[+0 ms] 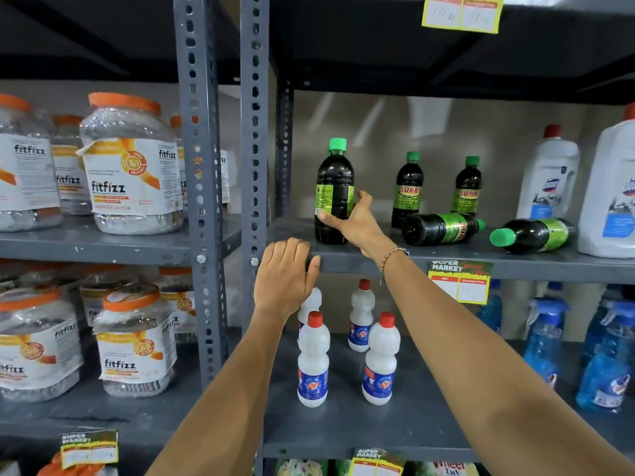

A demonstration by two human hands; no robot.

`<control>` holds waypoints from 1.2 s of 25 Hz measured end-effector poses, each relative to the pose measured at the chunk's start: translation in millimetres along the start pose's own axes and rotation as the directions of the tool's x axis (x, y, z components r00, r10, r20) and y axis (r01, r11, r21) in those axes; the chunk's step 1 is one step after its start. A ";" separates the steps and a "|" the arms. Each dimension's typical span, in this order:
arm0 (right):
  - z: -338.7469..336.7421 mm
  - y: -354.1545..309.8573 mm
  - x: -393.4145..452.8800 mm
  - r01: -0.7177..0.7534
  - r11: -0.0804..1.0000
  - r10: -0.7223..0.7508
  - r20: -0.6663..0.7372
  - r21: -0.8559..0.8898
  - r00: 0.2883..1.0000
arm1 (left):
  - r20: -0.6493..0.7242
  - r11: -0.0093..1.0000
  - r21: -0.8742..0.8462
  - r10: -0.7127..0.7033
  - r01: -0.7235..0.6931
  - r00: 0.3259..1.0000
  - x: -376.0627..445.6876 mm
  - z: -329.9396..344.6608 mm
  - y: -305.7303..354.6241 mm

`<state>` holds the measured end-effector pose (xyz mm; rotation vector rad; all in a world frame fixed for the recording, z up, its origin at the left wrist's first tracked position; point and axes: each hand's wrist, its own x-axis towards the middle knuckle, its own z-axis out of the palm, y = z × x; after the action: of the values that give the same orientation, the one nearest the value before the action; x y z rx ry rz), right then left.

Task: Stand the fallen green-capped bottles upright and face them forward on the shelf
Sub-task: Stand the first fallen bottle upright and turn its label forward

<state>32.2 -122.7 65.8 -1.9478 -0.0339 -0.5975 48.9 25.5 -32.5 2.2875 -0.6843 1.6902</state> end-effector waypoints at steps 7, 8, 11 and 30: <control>-1.6 6.6 7.8 -0.053 0.998 0.052 -0.007 -0.022 0.999 | -0.022 1.000 -0.012 0.001 -0.001 1.000 0.5 -0.4 -0.5; -0.7 7.9 9.2 -0.055 0.997 0.054 -0.016 -0.046 0.998 | -0.020 1.000 -0.013 0.003 -0.003 1.000 0.3 -0.3 -0.8; -2.0 7.8 10.2 -0.079 0.997 0.079 0.015 -0.024 0.997 | -0.025 1.000 -0.001 0.009 -0.009 1.000 -0.3 -0.1 -0.6; 0.3 9.0 9.8 -0.082 0.986 0.083 0.006 -0.142 0.996 | -0.040 1.000 0.002 -0.001 0.001 0.999 -1.0 -0.9 1.5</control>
<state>43.4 -128.8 62.3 -2.0798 0.0834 -0.5455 47.2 24.8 -33.3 2.2477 -0.6730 1.7321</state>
